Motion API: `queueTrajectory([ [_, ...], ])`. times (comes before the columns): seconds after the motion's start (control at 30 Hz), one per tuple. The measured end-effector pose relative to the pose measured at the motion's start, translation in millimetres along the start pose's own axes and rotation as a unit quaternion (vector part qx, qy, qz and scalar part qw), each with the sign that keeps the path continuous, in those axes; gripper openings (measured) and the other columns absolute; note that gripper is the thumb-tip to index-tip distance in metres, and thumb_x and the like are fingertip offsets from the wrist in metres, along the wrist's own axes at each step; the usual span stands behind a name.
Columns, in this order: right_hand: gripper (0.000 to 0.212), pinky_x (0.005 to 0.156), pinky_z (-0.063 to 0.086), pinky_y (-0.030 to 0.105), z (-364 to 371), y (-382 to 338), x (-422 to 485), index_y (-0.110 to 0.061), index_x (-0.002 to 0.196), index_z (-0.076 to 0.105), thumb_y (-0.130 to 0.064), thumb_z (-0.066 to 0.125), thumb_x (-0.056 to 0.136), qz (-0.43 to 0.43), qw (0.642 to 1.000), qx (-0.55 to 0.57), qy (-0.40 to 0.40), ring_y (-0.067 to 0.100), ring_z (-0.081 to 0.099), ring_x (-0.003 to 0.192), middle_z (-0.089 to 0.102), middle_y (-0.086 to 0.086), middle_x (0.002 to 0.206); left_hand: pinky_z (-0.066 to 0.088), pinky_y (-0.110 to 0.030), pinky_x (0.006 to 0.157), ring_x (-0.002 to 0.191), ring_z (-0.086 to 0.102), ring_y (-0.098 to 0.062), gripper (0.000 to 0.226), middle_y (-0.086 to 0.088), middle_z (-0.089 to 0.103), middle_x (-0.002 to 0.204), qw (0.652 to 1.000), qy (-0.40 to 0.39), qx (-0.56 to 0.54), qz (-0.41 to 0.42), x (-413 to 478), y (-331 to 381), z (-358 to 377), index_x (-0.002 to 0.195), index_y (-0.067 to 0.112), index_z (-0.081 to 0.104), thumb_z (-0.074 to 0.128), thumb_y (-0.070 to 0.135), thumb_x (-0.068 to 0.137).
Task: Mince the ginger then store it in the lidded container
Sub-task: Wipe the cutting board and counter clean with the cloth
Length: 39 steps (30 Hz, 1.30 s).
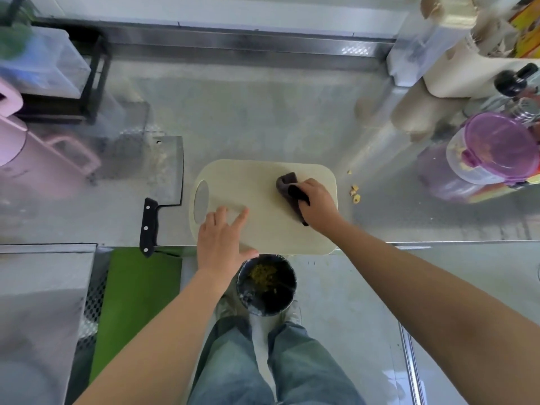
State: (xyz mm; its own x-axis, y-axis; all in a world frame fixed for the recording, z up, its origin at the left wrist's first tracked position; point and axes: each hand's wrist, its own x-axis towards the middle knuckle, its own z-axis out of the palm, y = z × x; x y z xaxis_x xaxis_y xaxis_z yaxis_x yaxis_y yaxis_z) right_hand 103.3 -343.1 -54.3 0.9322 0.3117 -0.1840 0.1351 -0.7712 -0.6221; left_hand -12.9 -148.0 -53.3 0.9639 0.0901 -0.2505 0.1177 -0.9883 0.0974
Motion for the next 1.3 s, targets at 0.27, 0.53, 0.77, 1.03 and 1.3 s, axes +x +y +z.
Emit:
queueTrajectory([
  [0.27,0.021,0.068,0.04,0.028,2,-3,-53,-0.004,0.085,0.07,-0.015,0.055,0.075,-0.108,0.976,-0.001,-0.19,0.021,0.054,0.075,0.061,0.005,0.081,0.037,-0.039,0.102,0.124,0.035,-0.029,0.093,-0.011,0.034,0.138,1.0,0.004,0.0,0.009,2,0,3,0.148,0.034,0.024,0.064,0.07,0.071],
  [0.53,0.025,0.07,0.038,0.029,-2,12,-52,-0.006,0.1,0.069,-0.003,0.054,0.081,0.02,0.999,0.02,-0.027,0.025,0.052,0.082,0.057,0.008,0.09,0.035,-0.04,0.104,0.126,0.032,-0.031,0.094,-0.013,0.03,0.142,1.0,-0.014,0.016,0.003,-2,4,4,0.149,0.032,0.016,0.06,0.069,0.075],
  [0.77,0.022,0.072,0.044,0.032,-10,8,-77,-0.003,0.095,0.068,0.001,0.052,0.08,0.004,0.998,0.059,-0.014,0.024,0.054,0.083,0.058,0.009,0.091,0.037,-0.04,0.103,0.127,0.032,-0.032,0.092,-0.014,0.03,0.143,1.0,-0.008,0.014,0.006,-3,3,5,0.149,0.033,0.017,0.059,0.07,0.075],
  [1.03,0.024,0.067,0.036,0.023,11,16,-100,-0.007,0.098,0.071,0.001,0.056,0.081,0.027,0.999,0.041,0.004,0.017,0.05,0.078,0.055,0.001,0.087,0.036,-0.039,0.103,0.127,0.03,-0.032,0.094,-0.013,0.028,0.142,0.999,-0.01,0.03,0.004,-4,4,6,0.151,0.031,0.012,0.054,0.072,0.077],
  [1.3,0.037,0.083,0.042,0.029,-6,9,-49,-0.005,0.122,0.061,0.002,0.048,0.088,0.114,0.988,0.045,0.096,0.024,0.051,0.097,0.054,0.011,0.109,0.035,-0.039,0.106,0.131,0.028,-0.029,0.101,-0.007,0.026,0.148,1.0,-0.02,-0.01,0.02,-4,-9,4,0.151,0.025,0.016,0.062,0.07,0.073],
])
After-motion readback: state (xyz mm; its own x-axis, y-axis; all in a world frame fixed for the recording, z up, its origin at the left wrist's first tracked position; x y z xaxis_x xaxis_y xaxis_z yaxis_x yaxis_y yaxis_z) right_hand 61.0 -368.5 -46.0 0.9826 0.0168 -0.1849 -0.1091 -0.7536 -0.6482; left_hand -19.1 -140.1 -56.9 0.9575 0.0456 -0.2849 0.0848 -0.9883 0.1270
